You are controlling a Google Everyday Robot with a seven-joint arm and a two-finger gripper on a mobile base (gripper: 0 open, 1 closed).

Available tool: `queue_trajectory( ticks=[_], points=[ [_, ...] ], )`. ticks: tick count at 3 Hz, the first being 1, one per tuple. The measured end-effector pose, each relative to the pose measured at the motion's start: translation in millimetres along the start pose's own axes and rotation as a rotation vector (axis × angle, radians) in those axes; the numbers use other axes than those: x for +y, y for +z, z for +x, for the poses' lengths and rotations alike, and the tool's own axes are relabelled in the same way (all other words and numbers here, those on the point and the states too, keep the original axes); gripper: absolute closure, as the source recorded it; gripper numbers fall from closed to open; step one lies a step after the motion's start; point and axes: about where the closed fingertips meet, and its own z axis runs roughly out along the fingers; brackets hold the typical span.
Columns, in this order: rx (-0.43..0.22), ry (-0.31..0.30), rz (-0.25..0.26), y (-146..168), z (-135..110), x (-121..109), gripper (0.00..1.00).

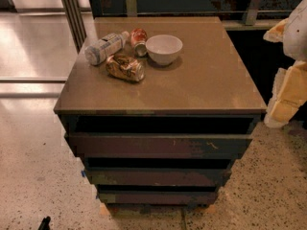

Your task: Open bottom drawer

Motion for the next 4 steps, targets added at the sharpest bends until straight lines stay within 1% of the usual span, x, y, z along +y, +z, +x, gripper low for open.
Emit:
queue_trajectory(
  ticks=[2, 3, 4],
  points=[
    [-0.012, 0.009, -0.001, 3.7, 0.8, 1.0, 0.0],
    [-0.039, 0.086, -0.053, 31.1, 14.8, 13.0, 0.0],
    [-0.024, 0.165, -0.157, 68.6, 32.3, 26.4, 0.0]
  ],
)
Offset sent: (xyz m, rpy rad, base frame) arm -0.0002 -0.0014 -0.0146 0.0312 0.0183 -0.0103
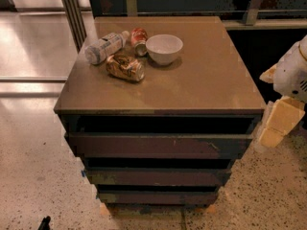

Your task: Open bottom drawer

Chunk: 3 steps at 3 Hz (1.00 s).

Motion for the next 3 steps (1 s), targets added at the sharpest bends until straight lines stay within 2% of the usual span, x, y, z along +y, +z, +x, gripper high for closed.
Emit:
queue_trajectory(
  ticks=[1, 2, 3],
  points=[
    [0.001, 0.004, -0.006, 3.1, 0.6, -0.4, 0.0],
    [-0.033, 0.019, 0.011, 16.3, 5.9, 8.3, 0.0],
    [-0.098, 0.152, -0.001, 60.4, 24.7, 26.2, 0.0]
  ],
)
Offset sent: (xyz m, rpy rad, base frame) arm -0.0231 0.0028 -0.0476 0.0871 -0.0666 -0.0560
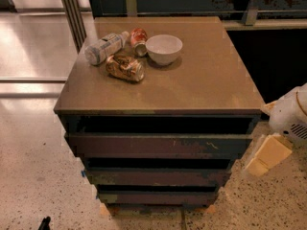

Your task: Open bottom drawer

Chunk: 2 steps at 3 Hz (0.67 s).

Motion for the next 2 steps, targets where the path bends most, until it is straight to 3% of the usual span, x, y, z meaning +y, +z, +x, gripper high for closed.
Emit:
queue_trajectory(
  ticks=[1, 2],
  points=[
    [-0.051, 0.179, 0.014, 41.4, 30.4, 19.8, 0.0],
    [-0.037, 0.323, 0.023, 91.2, 62.4, 45.3, 0.0]
  ],
)
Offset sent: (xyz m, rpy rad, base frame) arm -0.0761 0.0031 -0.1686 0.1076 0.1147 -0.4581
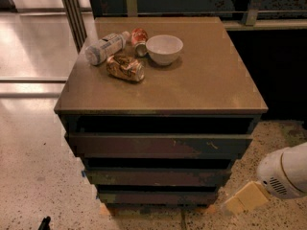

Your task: Open bottom drawer

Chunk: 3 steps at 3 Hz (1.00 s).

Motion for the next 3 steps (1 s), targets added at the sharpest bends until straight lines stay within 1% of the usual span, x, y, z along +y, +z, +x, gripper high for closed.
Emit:
queue_trajectory(
  ticks=[1, 2, 3],
  points=[
    [0.0, 0.0, 0.0, -0.2, -0.1, 0.0, 0.0],
    [-0.024, 0.035, -0.023, 21.5, 10.3, 4.7, 0.0],
    [-0.07, 0.097, -0.058, 70.2, 24.6, 13.7, 0.0]
  ],
)
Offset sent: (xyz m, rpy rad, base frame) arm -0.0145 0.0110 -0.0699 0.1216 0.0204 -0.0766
